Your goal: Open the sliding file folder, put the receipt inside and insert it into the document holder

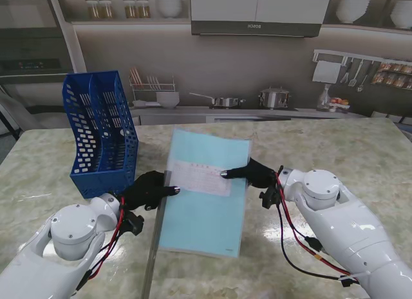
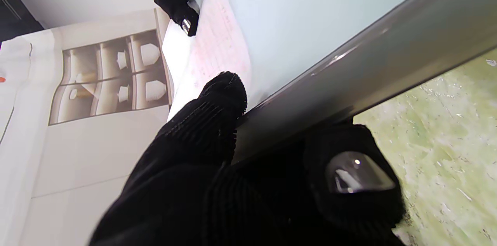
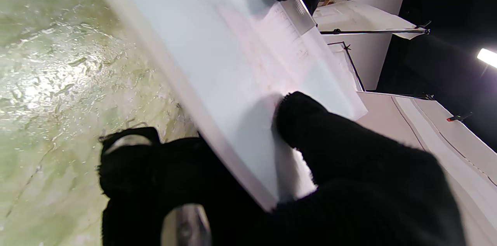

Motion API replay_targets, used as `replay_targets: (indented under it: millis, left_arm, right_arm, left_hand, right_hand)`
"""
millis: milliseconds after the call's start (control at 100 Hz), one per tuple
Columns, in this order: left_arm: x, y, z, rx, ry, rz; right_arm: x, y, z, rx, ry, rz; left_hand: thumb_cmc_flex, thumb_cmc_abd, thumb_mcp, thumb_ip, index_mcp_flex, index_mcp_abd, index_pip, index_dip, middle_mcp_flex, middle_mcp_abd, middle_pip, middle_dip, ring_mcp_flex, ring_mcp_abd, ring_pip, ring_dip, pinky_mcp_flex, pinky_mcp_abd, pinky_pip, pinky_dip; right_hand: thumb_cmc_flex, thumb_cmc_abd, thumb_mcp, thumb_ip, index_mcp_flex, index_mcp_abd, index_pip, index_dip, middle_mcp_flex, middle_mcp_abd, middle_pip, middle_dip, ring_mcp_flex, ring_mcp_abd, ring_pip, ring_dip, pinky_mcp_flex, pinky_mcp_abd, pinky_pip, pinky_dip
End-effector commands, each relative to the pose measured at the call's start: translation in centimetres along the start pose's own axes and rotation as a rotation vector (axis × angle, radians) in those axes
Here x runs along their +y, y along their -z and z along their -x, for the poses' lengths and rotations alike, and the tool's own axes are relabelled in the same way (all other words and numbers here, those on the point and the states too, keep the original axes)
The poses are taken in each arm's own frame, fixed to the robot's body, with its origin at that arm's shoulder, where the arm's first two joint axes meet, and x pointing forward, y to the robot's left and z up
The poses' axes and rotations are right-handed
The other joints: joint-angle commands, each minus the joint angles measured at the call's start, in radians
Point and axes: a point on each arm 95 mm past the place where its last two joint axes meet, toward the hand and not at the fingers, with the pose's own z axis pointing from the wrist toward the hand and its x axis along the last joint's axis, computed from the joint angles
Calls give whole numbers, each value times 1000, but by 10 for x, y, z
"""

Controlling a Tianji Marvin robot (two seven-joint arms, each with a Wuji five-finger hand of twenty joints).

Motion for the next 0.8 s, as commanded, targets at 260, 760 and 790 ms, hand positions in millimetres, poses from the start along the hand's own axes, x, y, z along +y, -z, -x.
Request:
replay_targets:
  millis: [260,760,790]
  left_arm:
    - [0,-1,-14,48,-12,16]
    - [-4,-4,-27,56,-18,-2]
    - [-4,-4,-28,56,-17,-4]
  right_arm:
    - [-10,-5,6,-15,-4,-60]
    - [-15,-6,5,-21,35,-116]
    - [-15,-6,5,-21,37,-118]
  left_hand:
    - [164,211,21,-33,28,31,-53,-41,87,-18,41,-36,149,116,203,15,-12,-163,190,-28]
    - [164,209,28,-33,28,40,-54,-42,88,-15,52,-45,159,109,214,2,-10,-187,191,-28]
    - [164,209,29,-32,28,42,-54,-42,88,-14,52,-45,160,109,215,1,-10,-187,191,-28]
  right_hand:
    - [153,46,183,133,163,-233,183,95,71,196,131,22,7,-73,67,22,70,-89,252,-3]
    - [152,36,197,132,177,-226,173,114,78,203,128,22,6,-59,68,25,73,-73,252,-2]
    - [153,36,198,132,178,-226,172,115,78,204,127,22,6,-58,68,26,73,-72,252,-2]
